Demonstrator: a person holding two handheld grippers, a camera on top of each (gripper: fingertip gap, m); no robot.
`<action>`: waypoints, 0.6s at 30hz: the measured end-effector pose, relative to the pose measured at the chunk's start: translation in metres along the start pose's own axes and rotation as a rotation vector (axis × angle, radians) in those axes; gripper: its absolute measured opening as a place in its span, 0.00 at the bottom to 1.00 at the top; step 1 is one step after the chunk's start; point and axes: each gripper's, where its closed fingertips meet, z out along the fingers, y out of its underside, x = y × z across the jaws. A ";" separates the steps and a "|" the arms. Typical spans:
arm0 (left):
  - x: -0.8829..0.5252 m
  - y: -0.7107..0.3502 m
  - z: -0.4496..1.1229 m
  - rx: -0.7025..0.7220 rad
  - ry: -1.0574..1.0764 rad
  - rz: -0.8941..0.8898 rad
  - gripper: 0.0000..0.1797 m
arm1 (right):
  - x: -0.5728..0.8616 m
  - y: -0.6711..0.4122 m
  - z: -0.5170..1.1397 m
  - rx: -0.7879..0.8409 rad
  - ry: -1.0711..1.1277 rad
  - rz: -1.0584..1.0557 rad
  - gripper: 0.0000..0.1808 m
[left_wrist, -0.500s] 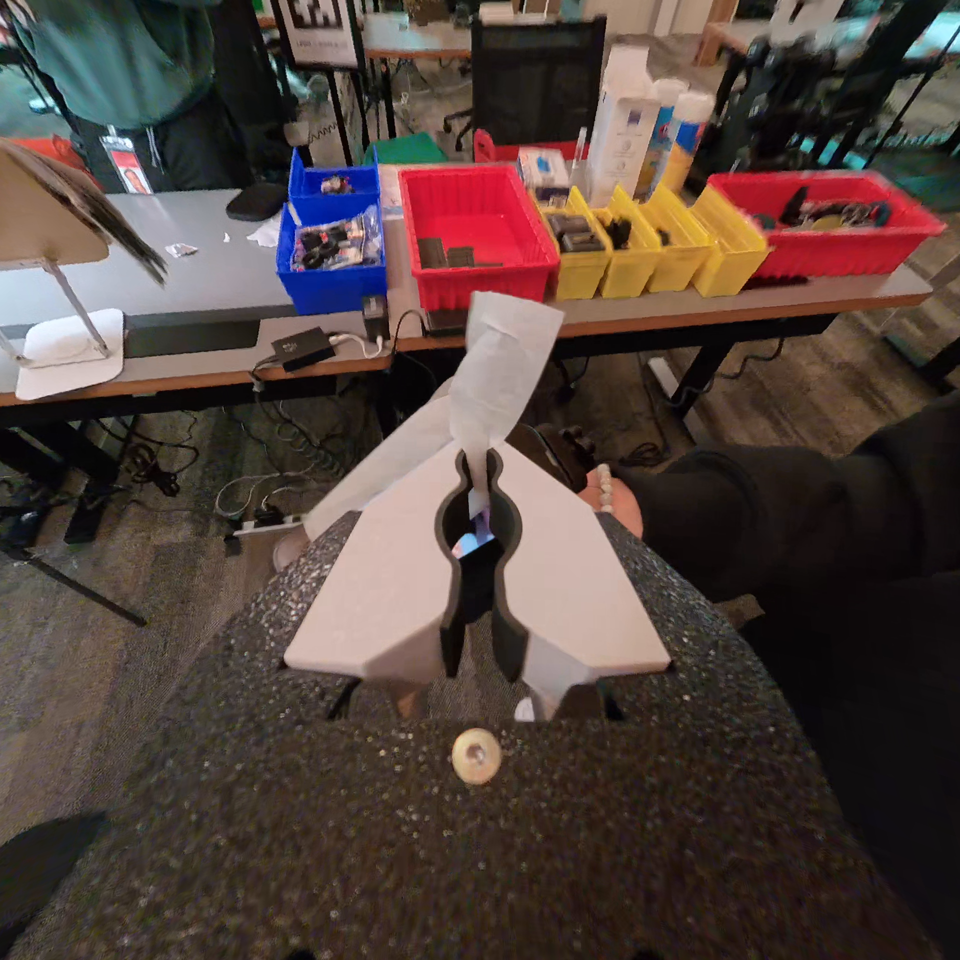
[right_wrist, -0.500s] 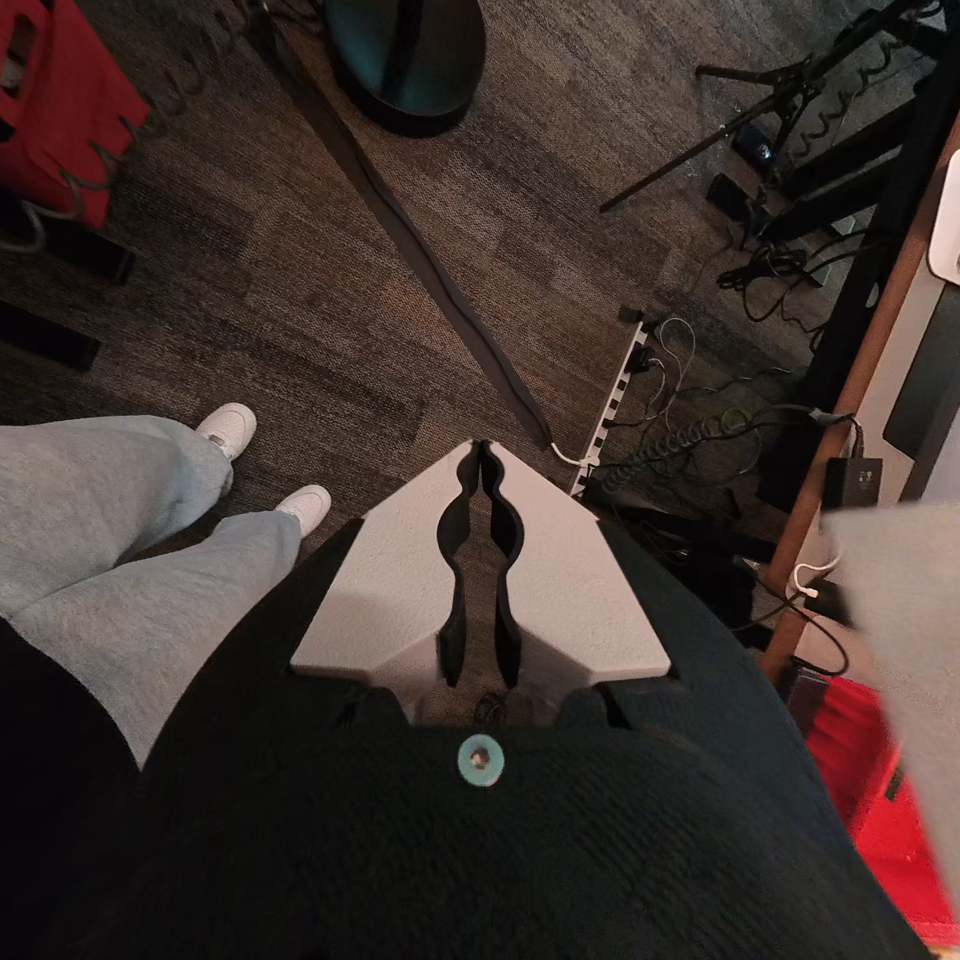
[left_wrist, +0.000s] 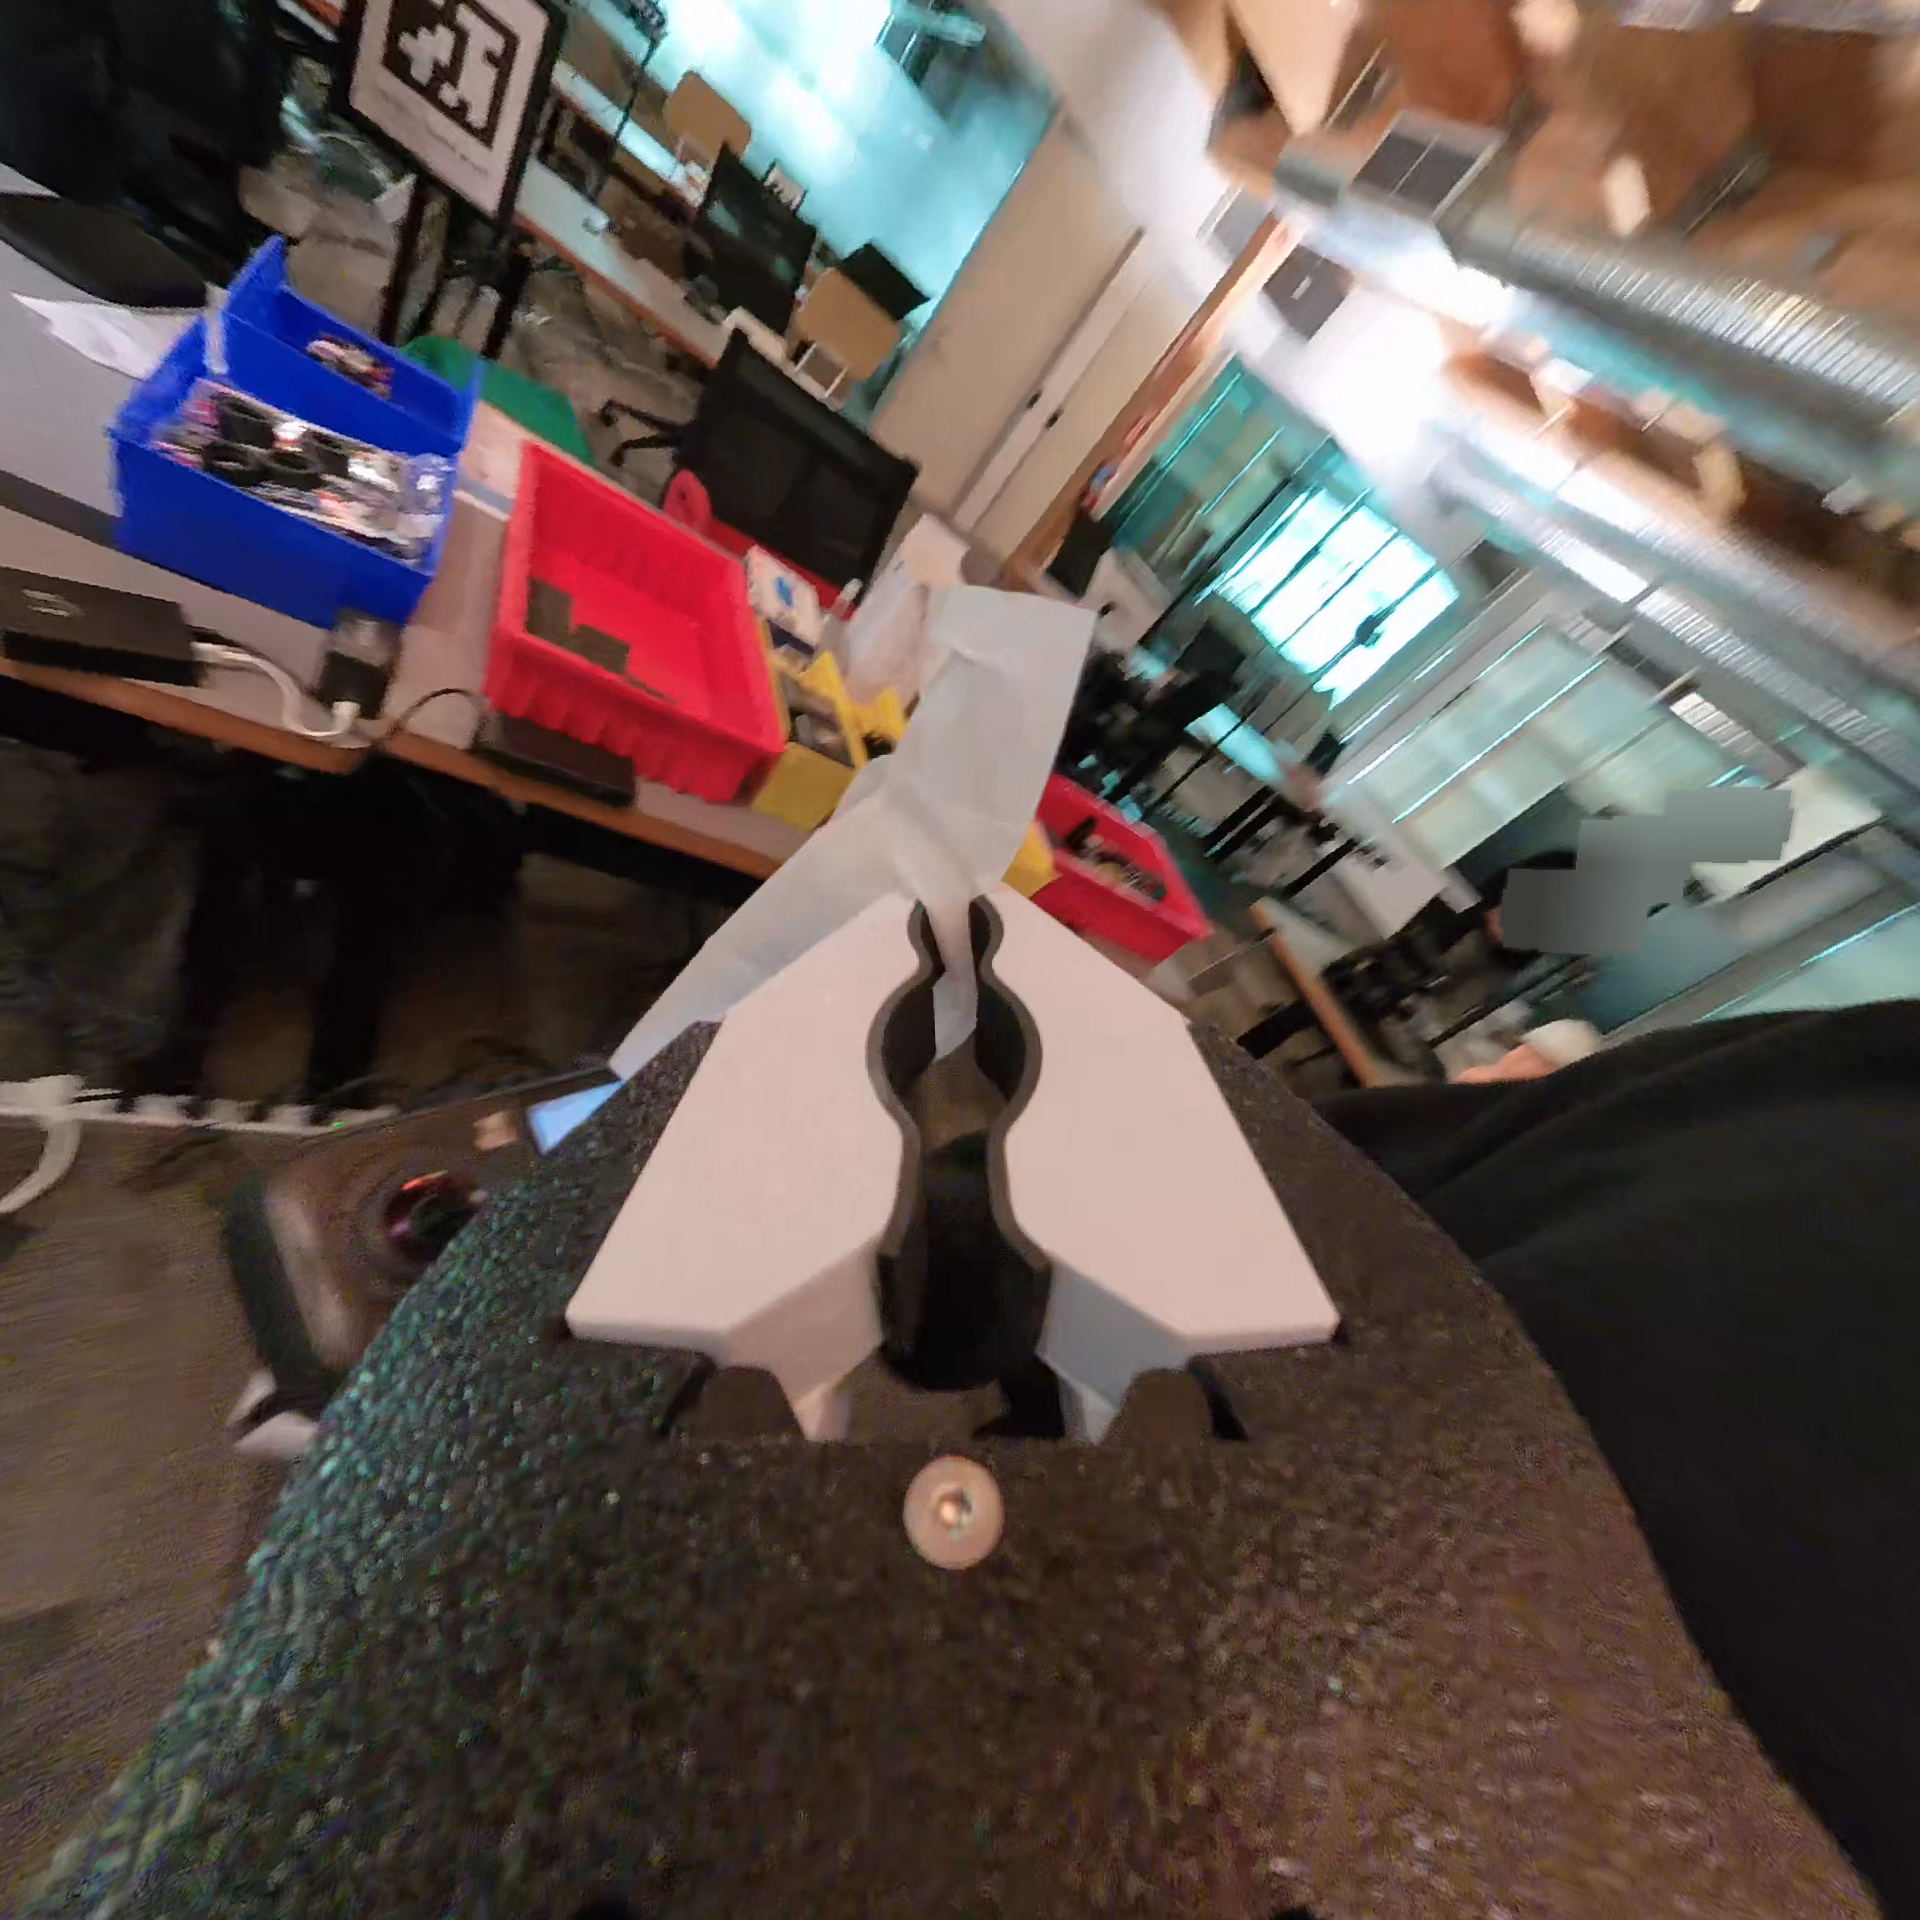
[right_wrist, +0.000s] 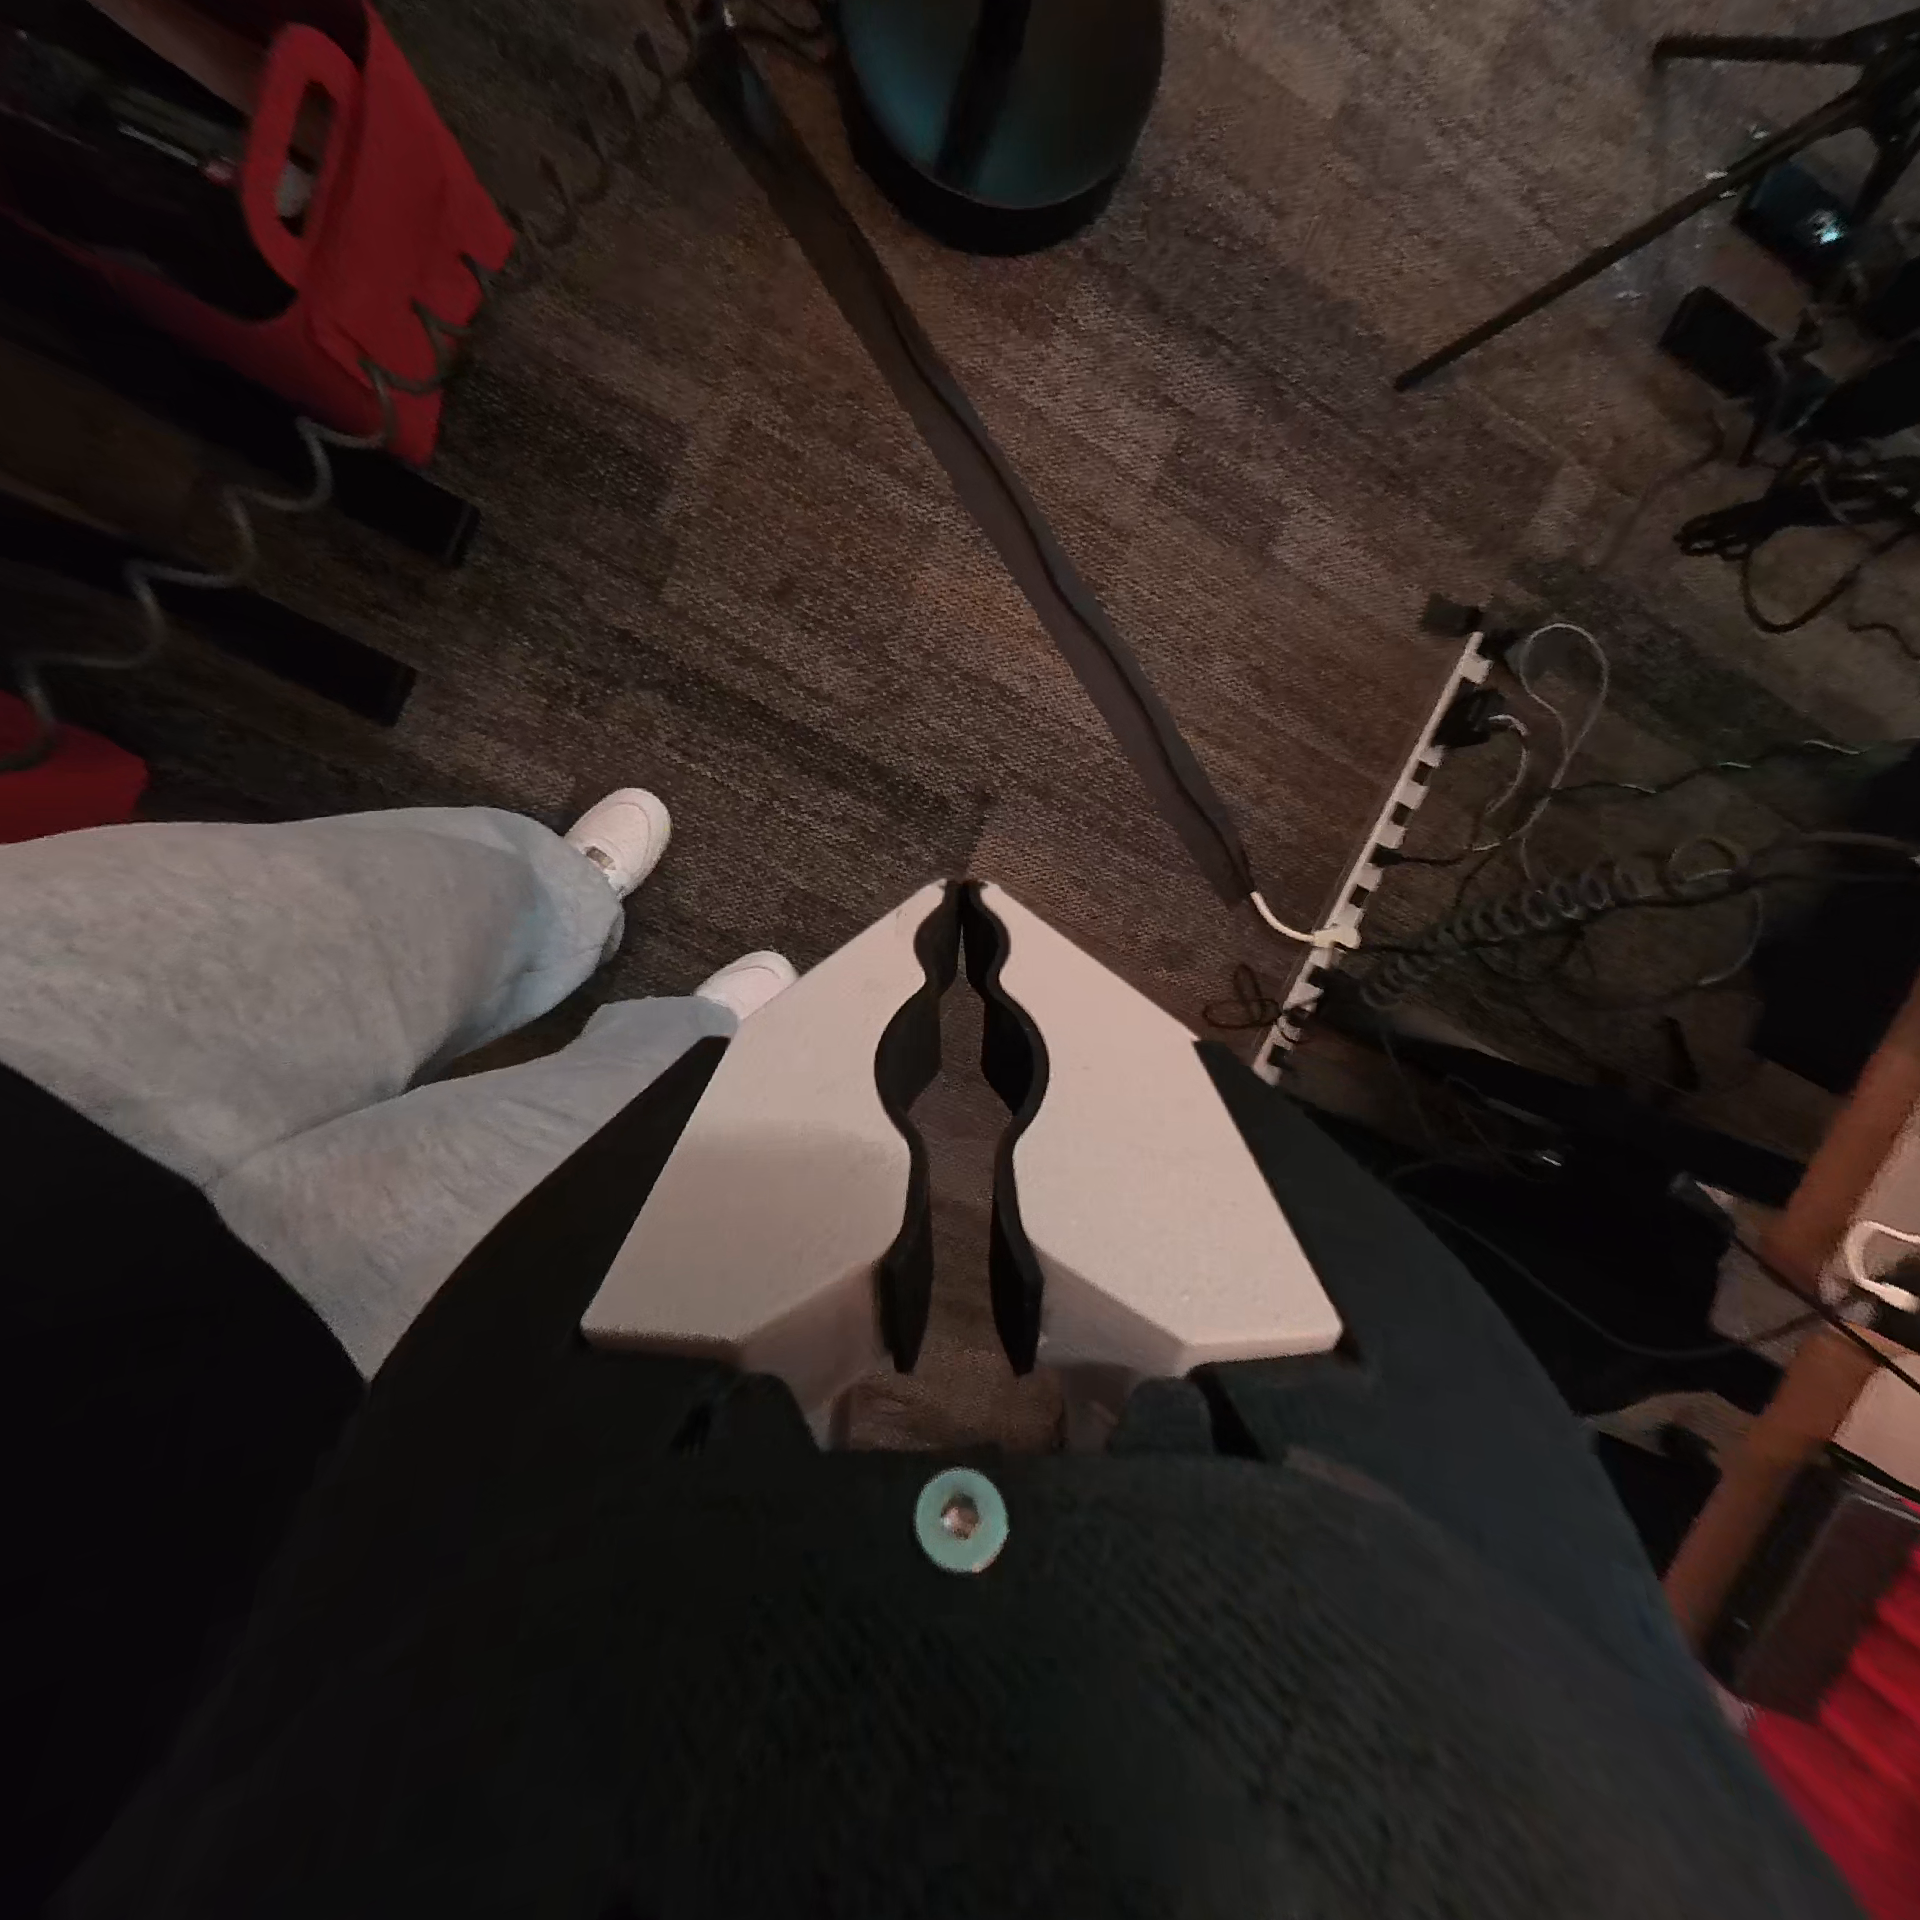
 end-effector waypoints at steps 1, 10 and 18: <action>0.004 -0.005 -0.002 0.030 0.031 -0.039 0.00 | -0.004 -0.001 0.005 0.013 -0.020 0.007 0.00; -0.038 0.026 -0.008 -0.098 -0.172 0.067 0.00 | -0.008 0.006 0.021 -0.015 -0.005 -0.017 0.00; -0.070 0.062 -0.010 -0.374 -0.424 0.582 0.00 | -0.010 0.001 0.015 -0.017 0.004 -0.045 0.00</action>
